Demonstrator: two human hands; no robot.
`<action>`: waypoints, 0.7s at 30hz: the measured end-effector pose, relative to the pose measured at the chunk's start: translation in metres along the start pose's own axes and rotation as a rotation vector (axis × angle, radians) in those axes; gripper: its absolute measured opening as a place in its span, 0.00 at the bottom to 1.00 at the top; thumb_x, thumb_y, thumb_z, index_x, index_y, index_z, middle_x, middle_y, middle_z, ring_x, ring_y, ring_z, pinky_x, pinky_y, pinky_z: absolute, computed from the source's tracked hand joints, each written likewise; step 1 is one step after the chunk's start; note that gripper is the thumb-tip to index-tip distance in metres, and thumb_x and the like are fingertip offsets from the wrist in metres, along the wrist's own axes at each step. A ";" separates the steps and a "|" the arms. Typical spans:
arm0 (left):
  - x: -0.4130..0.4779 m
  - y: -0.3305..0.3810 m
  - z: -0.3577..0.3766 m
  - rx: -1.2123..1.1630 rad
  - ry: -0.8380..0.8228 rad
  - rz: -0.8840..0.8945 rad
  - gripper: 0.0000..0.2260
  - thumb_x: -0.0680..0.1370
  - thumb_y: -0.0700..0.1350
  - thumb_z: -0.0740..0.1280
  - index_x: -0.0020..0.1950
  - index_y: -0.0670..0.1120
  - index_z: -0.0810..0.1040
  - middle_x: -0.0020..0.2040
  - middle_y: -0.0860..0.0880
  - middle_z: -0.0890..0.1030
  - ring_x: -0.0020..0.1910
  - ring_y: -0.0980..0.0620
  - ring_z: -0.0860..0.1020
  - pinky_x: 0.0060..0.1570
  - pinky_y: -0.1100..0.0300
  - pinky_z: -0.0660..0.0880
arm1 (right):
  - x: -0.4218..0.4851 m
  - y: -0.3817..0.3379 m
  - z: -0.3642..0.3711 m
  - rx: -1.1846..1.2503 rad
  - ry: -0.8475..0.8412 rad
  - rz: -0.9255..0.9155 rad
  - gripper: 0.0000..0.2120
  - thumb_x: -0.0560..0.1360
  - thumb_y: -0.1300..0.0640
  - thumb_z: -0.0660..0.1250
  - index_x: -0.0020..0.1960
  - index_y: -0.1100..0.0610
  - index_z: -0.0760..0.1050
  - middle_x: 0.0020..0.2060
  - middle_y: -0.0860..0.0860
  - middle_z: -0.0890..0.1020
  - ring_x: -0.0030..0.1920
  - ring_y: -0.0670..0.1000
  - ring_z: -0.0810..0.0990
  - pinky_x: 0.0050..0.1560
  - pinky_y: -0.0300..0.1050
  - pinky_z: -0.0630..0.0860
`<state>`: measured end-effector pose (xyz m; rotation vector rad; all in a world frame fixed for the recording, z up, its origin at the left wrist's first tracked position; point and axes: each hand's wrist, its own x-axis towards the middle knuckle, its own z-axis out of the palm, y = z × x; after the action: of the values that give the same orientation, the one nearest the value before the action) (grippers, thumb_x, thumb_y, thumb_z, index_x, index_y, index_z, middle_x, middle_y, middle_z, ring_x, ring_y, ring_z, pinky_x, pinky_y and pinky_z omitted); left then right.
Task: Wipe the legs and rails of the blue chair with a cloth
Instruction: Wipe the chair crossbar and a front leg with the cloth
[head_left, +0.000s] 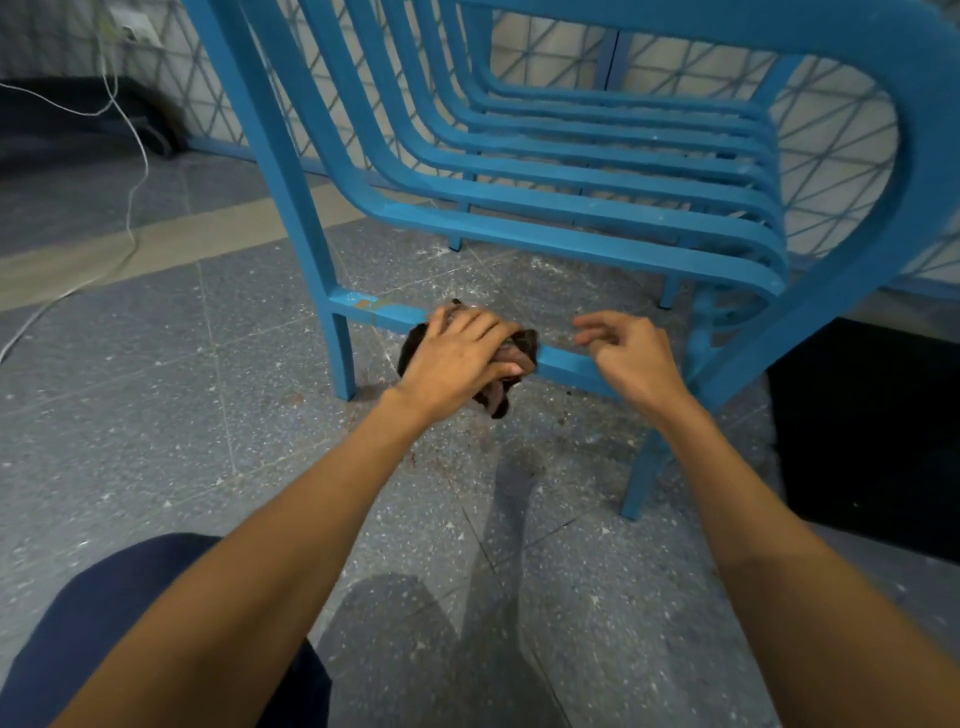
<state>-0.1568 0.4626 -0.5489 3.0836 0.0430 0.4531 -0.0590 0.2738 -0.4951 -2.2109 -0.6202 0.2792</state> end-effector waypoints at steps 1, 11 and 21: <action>0.004 0.012 0.001 0.012 -0.008 0.014 0.26 0.77 0.63 0.50 0.66 0.49 0.71 0.60 0.51 0.76 0.64 0.48 0.71 0.65 0.46 0.62 | 0.000 0.000 0.001 0.001 0.003 -0.001 0.17 0.74 0.66 0.60 0.59 0.56 0.79 0.49 0.51 0.84 0.51 0.46 0.79 0.49 0.29 0.69; -0.009 -0.019 -0.005 -0.215 0.083 -0.224 0.21 0.81 0.58 0.49 0.62 0.50 0.74 0.60 0.50 0.76 0.65 0.49 0.69 0.69 0.50 0.55 | -0.004 0.004 -0.001 -0.010 0.003 -0.043 0.15 0.75 0.67 0.59 0.55 0.57 0.80 0.45 0.50 0.84 0.47 0.41 0.78 0.54 0.29 0.68; 0.005 0.042 0.000 -0.189 0.059 -0.255 0.23 0.81 0.58 0.46 0.58 0.49 0.76 0.55 0.52 0.78 0.61 0.50 0.72 0.68 0.47 0.58 | -0.005 -0.002 0.004 -0.015 0.003 -0.019 0.15 0.75 0.66 0.59 0.55 0.56 0.80 0.47 0.52 0.84 0.48 0.45 0.78 0.50 0.33 0.70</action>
<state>-0.1506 0.4206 -0.5459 2.8263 0.3673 0.5023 -0.0660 0.2751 -0.4965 -2.2186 -0.6431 0.2615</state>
